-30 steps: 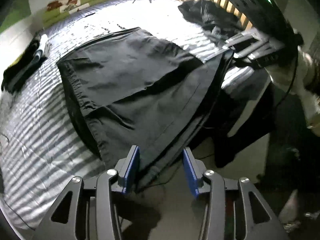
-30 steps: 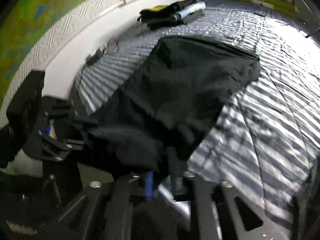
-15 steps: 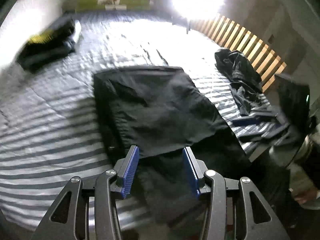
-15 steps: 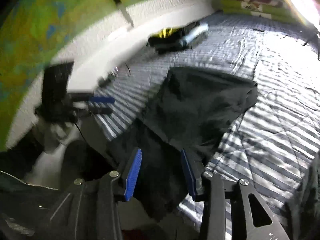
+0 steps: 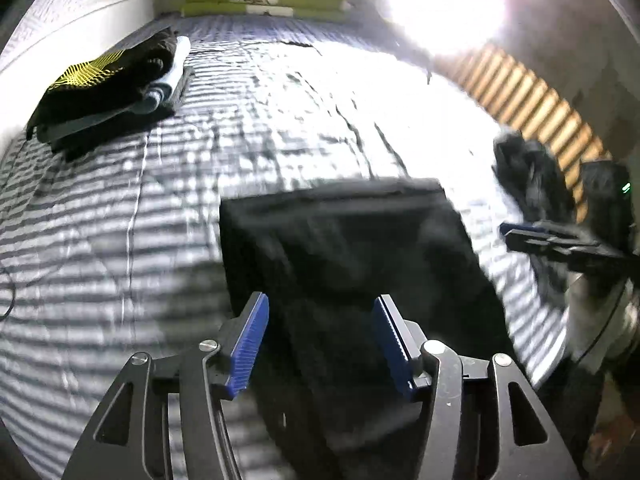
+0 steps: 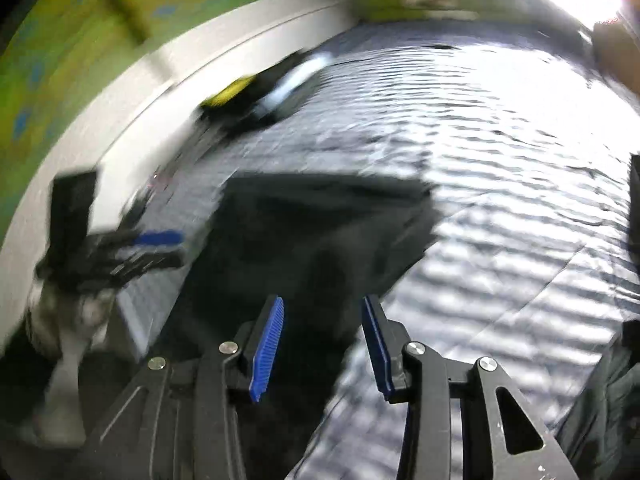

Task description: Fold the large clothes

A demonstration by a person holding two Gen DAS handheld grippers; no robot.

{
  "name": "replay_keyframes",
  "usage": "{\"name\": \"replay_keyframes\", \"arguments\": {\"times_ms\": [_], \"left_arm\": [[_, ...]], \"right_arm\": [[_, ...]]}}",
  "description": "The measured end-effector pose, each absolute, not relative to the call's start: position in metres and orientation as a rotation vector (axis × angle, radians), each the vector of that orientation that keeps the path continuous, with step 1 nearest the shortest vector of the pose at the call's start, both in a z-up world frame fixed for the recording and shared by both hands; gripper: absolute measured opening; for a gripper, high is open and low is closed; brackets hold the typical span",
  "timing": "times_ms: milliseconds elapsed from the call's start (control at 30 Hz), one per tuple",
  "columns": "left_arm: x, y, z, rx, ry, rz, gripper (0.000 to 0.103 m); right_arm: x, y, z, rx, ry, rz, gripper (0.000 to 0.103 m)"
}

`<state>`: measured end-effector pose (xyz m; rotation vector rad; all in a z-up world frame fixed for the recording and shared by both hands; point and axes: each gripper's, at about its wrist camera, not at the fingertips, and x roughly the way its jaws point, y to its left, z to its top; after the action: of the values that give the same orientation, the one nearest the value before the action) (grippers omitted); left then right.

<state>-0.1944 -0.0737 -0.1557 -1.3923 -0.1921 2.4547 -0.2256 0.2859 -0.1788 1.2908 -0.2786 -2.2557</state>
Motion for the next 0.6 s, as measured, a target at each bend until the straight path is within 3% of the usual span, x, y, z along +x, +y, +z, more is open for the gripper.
{"name": "replay_keyframes", "arguments": {"times_ms": [67,133,267,400,433,533,600], "left_arm": [[-0.215,-0.074,-0.157,-1.387,-0.222,2.432,0.055],[-0.232,-0.071,-0.165,-1.413,-0.221,2.423,0.046],[-0.266,-0.071,-0.192,-1.475,-0.191,2.454,0.036],[-0.297,-0.080,-0.216,-1.512,-0.160,2.507,0.030],[-0.303,-0.082,-0.222,-1.514,-0.155,2.509,0.030],[-0.308,-0.091,-0.214,-1.497,-0.249,2.495,0.030],[-0.303,-0.109,-0.200,-1.487,-0.339,2.493,0.047]], "right_arm": [[-0.252,0.287,-0.186,1.302,-0.360,-2.234,0.037],[-0.274,0.279,-0.194,1.304,-0.387,-2.193,0.037],[-0.311,0.245,-0.221,1.375,-0.303,-2.151,0.030],[-0.343,0.249,-0.245,1.417,-0.273,-2.189,0.006],[-0.347,0.251,-0.250,1.424,-0.273,-2.194,0.001],[-0.352,0.256,-0.246,1.427,-0.298,-2.187,0.000],[-0.343,0.270,-0.234,1.399,-0.345,-2.194,0.008]]}}
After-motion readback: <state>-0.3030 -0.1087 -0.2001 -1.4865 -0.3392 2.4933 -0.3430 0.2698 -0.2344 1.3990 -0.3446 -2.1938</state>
